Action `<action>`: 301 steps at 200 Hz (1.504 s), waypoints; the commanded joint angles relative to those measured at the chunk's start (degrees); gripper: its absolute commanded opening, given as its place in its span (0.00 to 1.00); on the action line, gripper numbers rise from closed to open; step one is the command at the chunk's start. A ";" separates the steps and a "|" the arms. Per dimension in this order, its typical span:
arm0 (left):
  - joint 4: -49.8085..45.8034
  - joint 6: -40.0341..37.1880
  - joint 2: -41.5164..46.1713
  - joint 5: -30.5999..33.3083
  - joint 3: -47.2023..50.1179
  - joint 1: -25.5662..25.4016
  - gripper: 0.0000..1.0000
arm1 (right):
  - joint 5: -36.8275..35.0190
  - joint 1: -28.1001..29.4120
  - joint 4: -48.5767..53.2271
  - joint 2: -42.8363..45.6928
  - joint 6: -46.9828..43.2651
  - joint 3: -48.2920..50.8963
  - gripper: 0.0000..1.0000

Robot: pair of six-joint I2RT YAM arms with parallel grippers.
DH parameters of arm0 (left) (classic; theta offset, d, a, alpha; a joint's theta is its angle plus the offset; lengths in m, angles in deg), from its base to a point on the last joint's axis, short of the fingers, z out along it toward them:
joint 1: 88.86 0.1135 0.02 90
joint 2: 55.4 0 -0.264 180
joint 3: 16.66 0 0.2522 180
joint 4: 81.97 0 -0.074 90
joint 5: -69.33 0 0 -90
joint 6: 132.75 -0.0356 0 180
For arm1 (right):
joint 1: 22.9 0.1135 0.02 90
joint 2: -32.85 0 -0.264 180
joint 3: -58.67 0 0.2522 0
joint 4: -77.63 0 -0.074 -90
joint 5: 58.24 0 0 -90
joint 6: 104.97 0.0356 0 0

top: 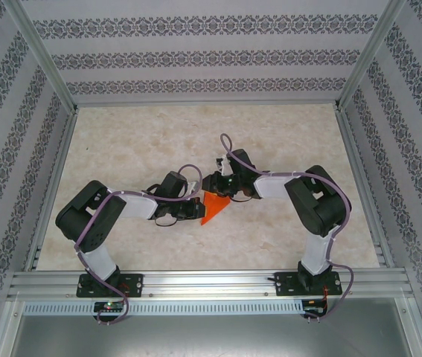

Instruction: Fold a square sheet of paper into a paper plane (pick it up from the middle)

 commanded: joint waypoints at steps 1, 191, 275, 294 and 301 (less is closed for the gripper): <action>-5.10 -1.42 -2.95 2.01 0.24 -0.13 0.00 | -0.39 0.47 1.30 -1.78 -0.92 -1.44 0.29; -12.87 0.62 13.62 8.58 3.62 -0.13 0.21 | -5.24 0.16 4.15 -4.62 -2.28 0.12 0.24; -6.79 4.24 12.22 3.24 0.13 -0.24 0.14 | -4.73 0.20 -0.31 -4.79 -0.94 2.57 0.24; -4.69 5.38 11.57 2.24 -1.02 -0.27 0.12 | -4.53 0.28 -0.87 -5.06 -0.67 2.76 0.24; -4.11 5.64 11.18 1.87 -1.50 -0.22 0.11 | -4.53 0.33 -1.14 -5.00 -0.63 2.89 0.24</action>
